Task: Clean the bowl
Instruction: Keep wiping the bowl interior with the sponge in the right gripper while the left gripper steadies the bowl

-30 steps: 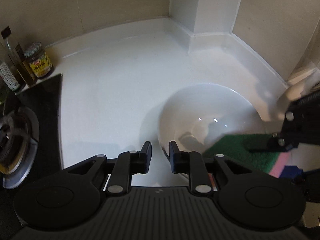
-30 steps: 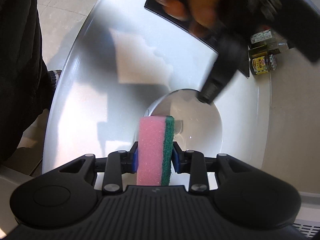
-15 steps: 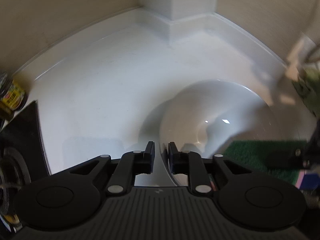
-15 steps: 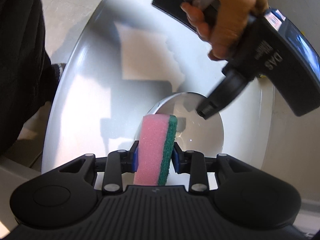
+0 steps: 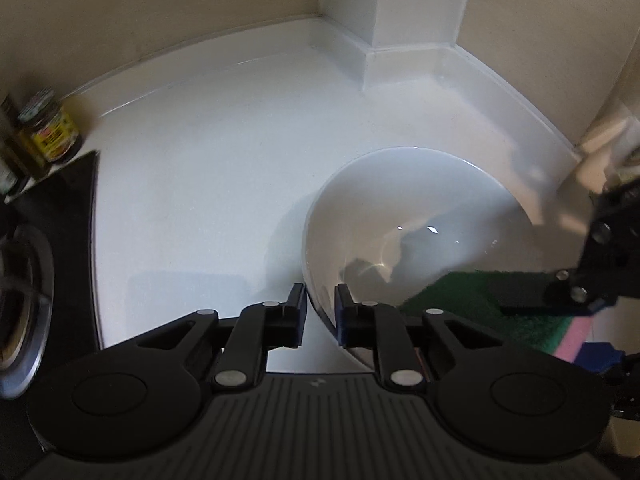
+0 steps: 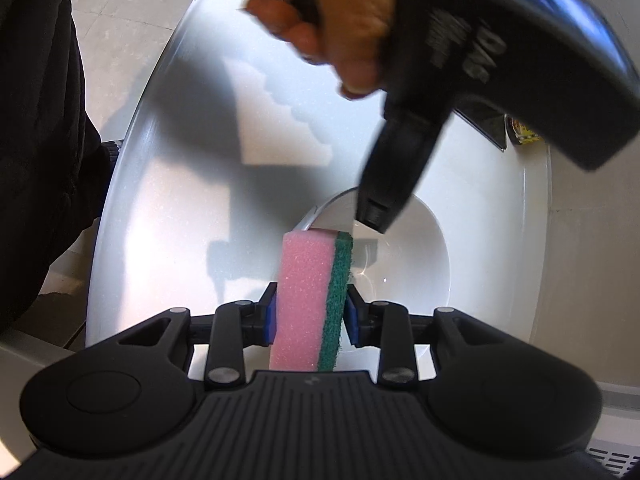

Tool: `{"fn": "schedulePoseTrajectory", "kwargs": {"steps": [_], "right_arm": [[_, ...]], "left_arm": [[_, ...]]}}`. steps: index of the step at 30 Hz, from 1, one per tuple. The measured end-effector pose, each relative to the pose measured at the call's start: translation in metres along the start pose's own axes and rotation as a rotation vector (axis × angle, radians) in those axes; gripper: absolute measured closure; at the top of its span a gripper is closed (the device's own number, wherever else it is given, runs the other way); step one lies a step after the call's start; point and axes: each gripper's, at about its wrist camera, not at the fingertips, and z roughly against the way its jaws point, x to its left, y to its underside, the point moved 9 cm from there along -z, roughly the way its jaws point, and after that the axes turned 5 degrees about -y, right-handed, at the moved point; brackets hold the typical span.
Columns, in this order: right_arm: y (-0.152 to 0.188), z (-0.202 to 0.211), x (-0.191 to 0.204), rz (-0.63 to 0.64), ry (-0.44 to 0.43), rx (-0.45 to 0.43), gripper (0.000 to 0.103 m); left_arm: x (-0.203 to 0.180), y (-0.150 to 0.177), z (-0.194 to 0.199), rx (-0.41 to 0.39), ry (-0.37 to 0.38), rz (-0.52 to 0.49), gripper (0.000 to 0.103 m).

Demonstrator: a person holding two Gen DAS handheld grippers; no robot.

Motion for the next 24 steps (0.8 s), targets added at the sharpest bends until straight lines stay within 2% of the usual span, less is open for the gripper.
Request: {"fn": "schedulePoseTrajectory", "kwargs": {"steps": [5,11,18,24], "right_arm": [[0.005,-0.005,-0.002,0.024,0.016,0.032,0.075],[0.005,-0.002,-0.004,0.009,0.012,0.024,0.075],[0.005,-0.001,-0.004,0.0,0.013,0.022,0.074],[0.004,0.001,-0.005,0.006,0.011,0.027,0.075]], "left_arm": [[0.0,-0.019,-0.009,0.015,-0.01,-0.068,0.085],[-0.002,-0.019,-0.005,-0.014,-0.052,-0.098,0.086],[0.003,-0.021,-0.007,-0.024,-0.069,-0.099,0.086],[0.012,-0.021,-0.011,-0.021,-0.083,-0.021,0.081]]}}
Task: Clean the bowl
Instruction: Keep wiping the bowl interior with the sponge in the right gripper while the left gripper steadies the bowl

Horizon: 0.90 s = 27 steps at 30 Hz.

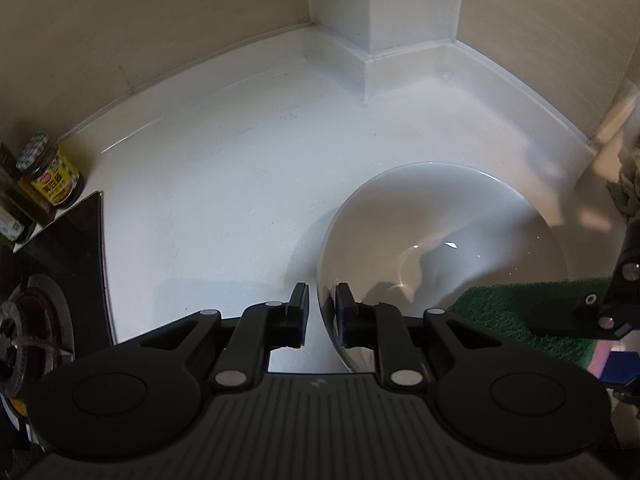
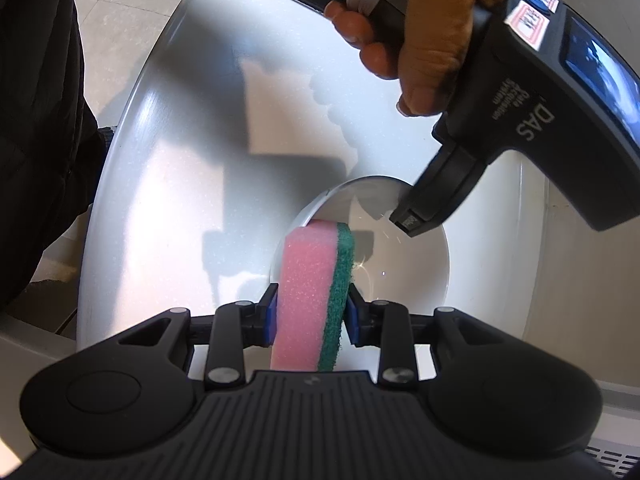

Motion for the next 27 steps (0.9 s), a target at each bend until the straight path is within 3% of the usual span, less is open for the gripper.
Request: {"fn": "schedulePoseTrajectory", "kwargs": {"steps": [5,7,10,15,17,22,27], "right_arm": [[-0.001,0.003,-0.003,0.0,-0.008,0.002,0.075],[-0.002,0.003,-0.003,0.002,-0.008,0.007,0.075],[-0.004,0.004,-0.004,0.011,-0.008,0.016,0.075],[-0.027,0.014,-0.006,-0.003,-0.038,-0.021,0.075],[-0.035,0.016,-0.01,-0.01,-0.041,-0.036,0.075],[-0.033,0.009,-0.013,-0.021,-0.06,-0.029,0.075],[-0.024,-0.01,0.007,-0.029,-0.066,-0.034,0.075]], "left_arm": [[-0.002,0.013,0.007,0.006,-0.02,0.081,0.079],[-0.005,0.016,0.007,0.004,-0.023,0.069,0.079],[-0.011,0.013,0.006,0.004,0.002,-0.009,0.089],[-0.012,-0.007,0.001,0.02,0.103,-0.193,0.089],[-0.012,-0.013,0.0,0.026,0.126,-0.217,0.085],[-0.015,-0.001,0.006,0.029,0.067,-0.121,0.084],[-0.022,0.028,0.014,0.028,0.029,0.001,0.084]]}}
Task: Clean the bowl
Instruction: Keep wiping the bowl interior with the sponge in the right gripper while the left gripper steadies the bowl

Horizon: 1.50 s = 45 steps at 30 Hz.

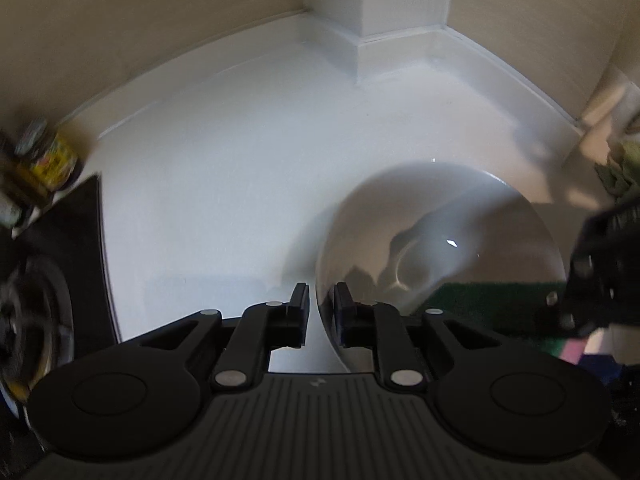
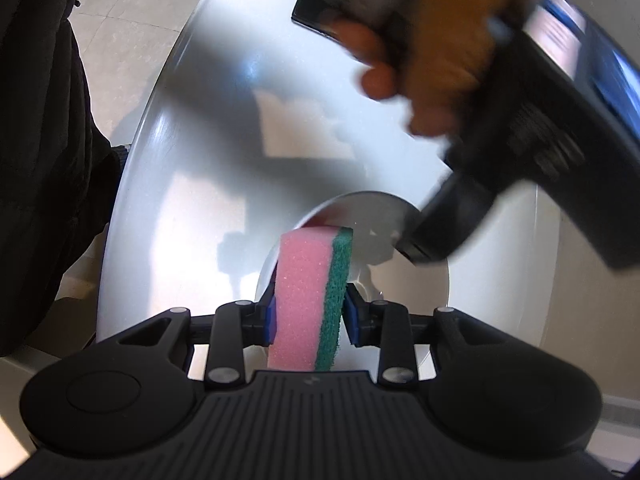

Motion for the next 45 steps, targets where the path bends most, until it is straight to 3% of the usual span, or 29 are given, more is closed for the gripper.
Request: {"fn": "schedulePoseTrajectory", "kwargs": {"steps": [14,20,22,30,34,39,42,45], "right_arm": [[0.006,-0.003,0.015,0.108,0.039,0.057,0.075],[0.011,-0.007,0.02,0.155,0.073,0.102,0.075],[0.012,-0.009,0.02,0.159,0.083,0.113,0.075],[0.007,-0.007,0.014,0.032,0.056,0.042,0.076],[0.0,-0.007,0.016,0.06,0.055,0.034,0.076],[0.001,-0.013,0.022,0.17,0.084,0.093,0.076],[0.009,-0.02,0.02,0.18,0.128,0.147,0.076],[0.009,-0.019,0.018,0.149,0.13,0.133,0.076]], "left_arm": [[-0.001,0.0,0.0,-0.019,0.021,-0.063,0.088],[-0.001,-0.014,-0.008,-0.023,0.068,-0.121,0.088],[0.001,-0.018,-0.01,-0.019,0.073,-0.096,0.083],[0.006,0.011,0.013,-0.011,0.06,0.074,0.082],[0.006,0.009,0.008,-0.018,0.061,0.05,0.084],[0.004,-0.005,0.0,-0.021,0.028,-0.053,0.089],[0.008,-0.008,-0.001,-0.018,0.032,-0.028,0.085],[0.012,-0.002,0.006,-0.018,0.023,0.04,0.084]]}}
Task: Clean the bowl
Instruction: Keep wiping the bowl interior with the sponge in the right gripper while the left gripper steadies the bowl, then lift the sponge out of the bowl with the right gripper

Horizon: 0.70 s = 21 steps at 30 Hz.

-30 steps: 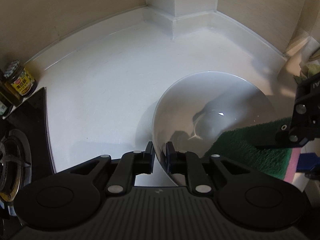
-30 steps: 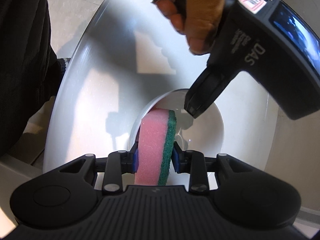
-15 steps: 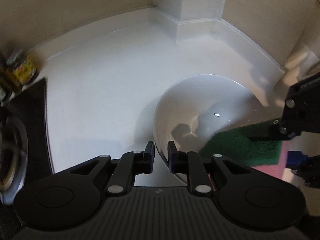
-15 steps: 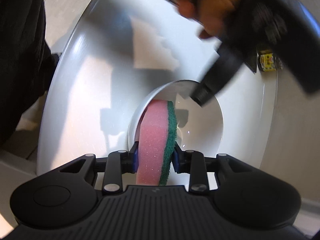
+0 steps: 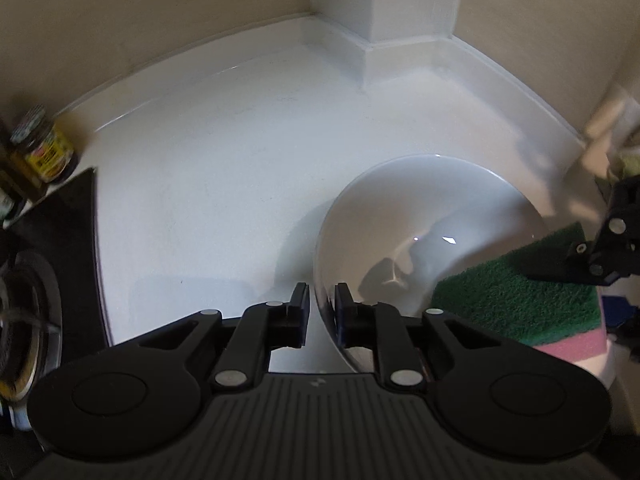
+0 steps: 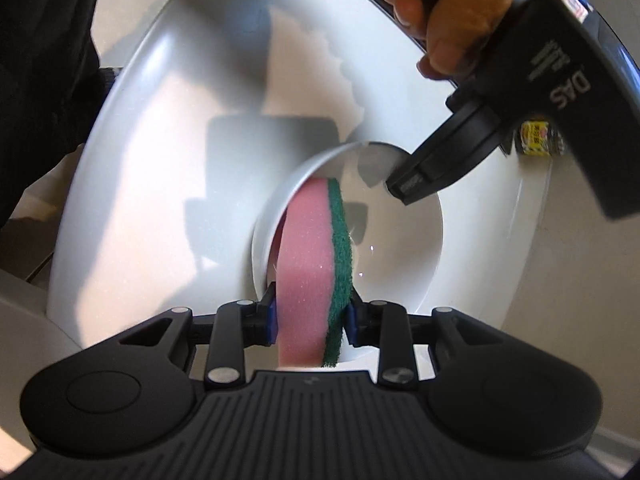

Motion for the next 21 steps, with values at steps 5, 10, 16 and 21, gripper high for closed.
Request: {"fn": "schedulePoseTrajectory", "kwargs": {"steps": [5,10,16,21], "right_arm": [[0.011,0.006,-0.023,0.007,0.001,-0.004,0.076],[0.017,0.011,-0.022,0.02,0.001,-0.004,0.076],[0.024,-0.001,-0.018,0.015,0.006,-0.002,0.076],[0.024,0.018,-0.017,0.009,-0.009,-0.016,0.076]], "left_arm": [[-0.005,0.019,0.015,-0.009,-0.031,0.042,0.084],[-0.007,0.021,0.017,-0.012,-0.055,0.038,0.084],[-0.008,0.017,0.014,-0.012,-0.053,0.036,0.083],[-0.007,0.014,0.01,-0.008,-0.05,0.026,0.081]]}}
